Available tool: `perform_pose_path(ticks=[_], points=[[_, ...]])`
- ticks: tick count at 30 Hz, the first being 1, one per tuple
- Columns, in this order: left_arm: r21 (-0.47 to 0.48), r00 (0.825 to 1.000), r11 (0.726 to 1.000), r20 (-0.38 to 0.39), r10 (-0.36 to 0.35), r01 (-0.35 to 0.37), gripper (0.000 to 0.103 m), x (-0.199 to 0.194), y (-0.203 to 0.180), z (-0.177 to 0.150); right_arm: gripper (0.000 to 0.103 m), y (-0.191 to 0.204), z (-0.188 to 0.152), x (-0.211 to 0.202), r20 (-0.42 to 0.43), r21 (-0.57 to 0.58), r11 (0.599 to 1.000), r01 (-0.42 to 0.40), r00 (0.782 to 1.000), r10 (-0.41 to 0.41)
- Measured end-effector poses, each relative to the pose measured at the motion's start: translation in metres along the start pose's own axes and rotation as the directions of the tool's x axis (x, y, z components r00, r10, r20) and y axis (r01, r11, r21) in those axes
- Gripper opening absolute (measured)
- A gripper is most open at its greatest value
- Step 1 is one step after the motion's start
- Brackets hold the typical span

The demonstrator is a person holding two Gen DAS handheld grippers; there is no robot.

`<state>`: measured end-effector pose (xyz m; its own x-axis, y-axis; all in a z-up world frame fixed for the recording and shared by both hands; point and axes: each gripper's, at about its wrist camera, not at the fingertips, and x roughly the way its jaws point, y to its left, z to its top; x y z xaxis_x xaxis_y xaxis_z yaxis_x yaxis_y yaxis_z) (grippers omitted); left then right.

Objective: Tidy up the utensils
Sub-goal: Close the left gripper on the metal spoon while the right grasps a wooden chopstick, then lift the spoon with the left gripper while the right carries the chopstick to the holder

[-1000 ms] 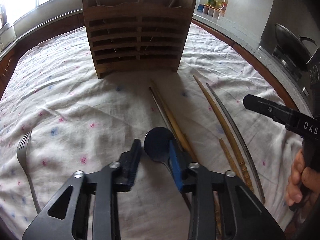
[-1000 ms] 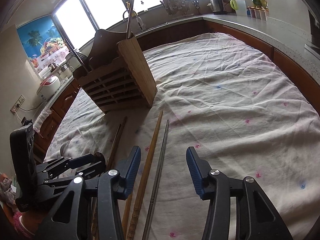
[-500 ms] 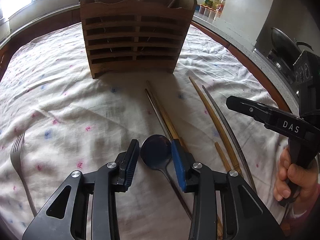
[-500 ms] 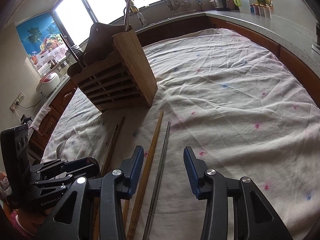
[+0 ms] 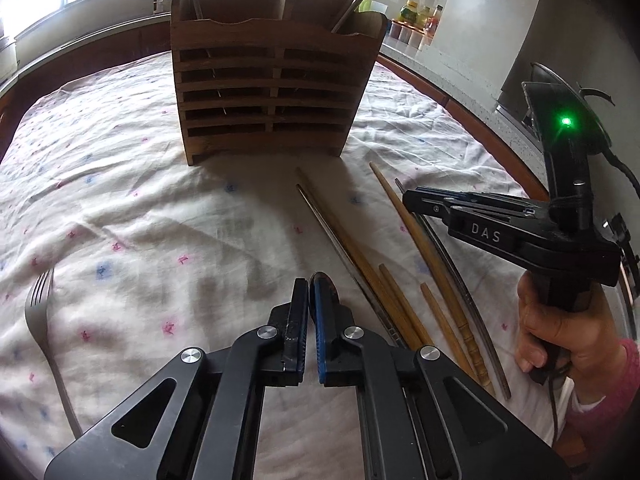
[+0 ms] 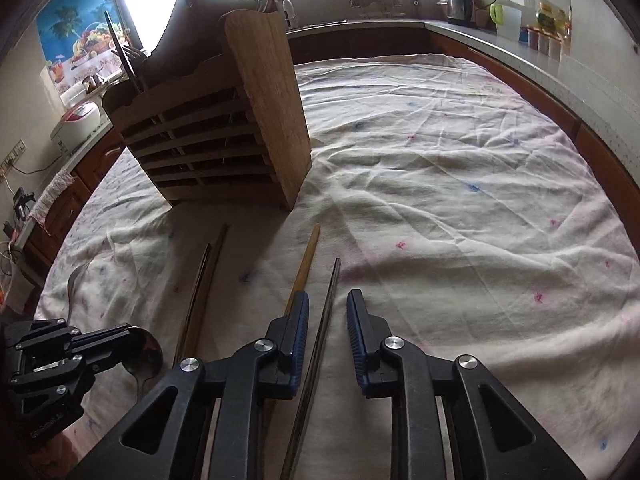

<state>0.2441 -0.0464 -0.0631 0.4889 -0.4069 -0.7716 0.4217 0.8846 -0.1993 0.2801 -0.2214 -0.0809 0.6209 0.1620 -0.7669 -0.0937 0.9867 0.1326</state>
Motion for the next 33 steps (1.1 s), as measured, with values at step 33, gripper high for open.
perform_pose_path(ticks=[33], points=[[-0.114, 0.918, 0.986, 0.366, 0.155, -0.121, 0.002, -0.158, 0.013, 0.000, 0.004, 0.003, 0.009, -0.166, 0.372, 0.046, 0.988, -0.145, 0.921, 0.117]])
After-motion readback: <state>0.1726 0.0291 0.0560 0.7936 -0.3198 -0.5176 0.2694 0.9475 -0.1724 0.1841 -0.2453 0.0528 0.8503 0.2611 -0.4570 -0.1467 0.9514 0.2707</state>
